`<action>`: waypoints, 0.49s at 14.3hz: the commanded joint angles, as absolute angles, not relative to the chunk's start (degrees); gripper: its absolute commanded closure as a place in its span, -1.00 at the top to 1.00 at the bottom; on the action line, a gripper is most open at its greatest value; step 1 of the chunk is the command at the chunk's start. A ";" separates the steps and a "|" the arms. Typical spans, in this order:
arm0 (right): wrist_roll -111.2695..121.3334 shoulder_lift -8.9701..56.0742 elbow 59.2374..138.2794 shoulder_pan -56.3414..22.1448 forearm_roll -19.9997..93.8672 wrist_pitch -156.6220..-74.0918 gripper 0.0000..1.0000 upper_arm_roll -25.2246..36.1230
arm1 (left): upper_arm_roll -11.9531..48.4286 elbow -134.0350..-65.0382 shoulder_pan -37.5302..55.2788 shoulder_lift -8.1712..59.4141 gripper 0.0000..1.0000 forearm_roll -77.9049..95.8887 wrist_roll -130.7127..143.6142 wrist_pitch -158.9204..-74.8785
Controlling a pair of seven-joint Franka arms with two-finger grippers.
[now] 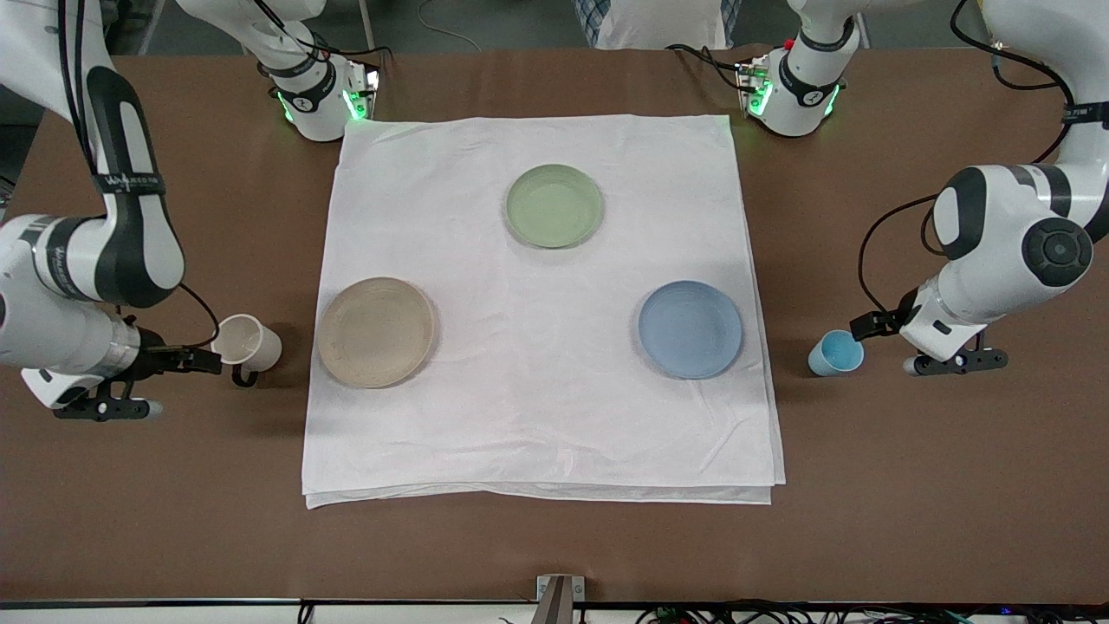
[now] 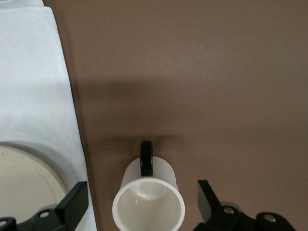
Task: Place blue cup in blue plate and white mug in gray plate
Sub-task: 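Grasp the white mug with the right gripper while the left gripper grasps the cup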
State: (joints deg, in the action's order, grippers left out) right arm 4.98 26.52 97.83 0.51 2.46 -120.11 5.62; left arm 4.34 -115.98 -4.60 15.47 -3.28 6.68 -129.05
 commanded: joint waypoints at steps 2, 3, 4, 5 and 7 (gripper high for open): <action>4.57 26.89 107.03 0.71 6.42 -132.07 1.00 5.10 | 4.48 -119.00 -5.27 19.06 0.79 -4.22 6.77 -136.83; 4.92 27.94 107.49 0.79 6.33 -133.58 0.99 5.10 | 4.48 -118.92 -5.27 20.12 0.67 -4.22 6.85 -137.98; 5.36 28.82 107.66 1.05 6.33 -134.12 0.98 5.10 | 4.48 -118.83 -5.27 21.17 0.64 -4.22 6.94 -139.03; 5.45 29.00 107.67 0.97 6.24 -133.60 0.88 5.18 | 4.57 -118.65 -5.36 22.05 0.51 -4.22 6.94 -139.83; 6.41 28.92 108.54 0.97 6.24 -132.02 0.13 5.10 | 4.57 -118.65 -5.27 23.11 -0.01 -4.13 7.12 -141.23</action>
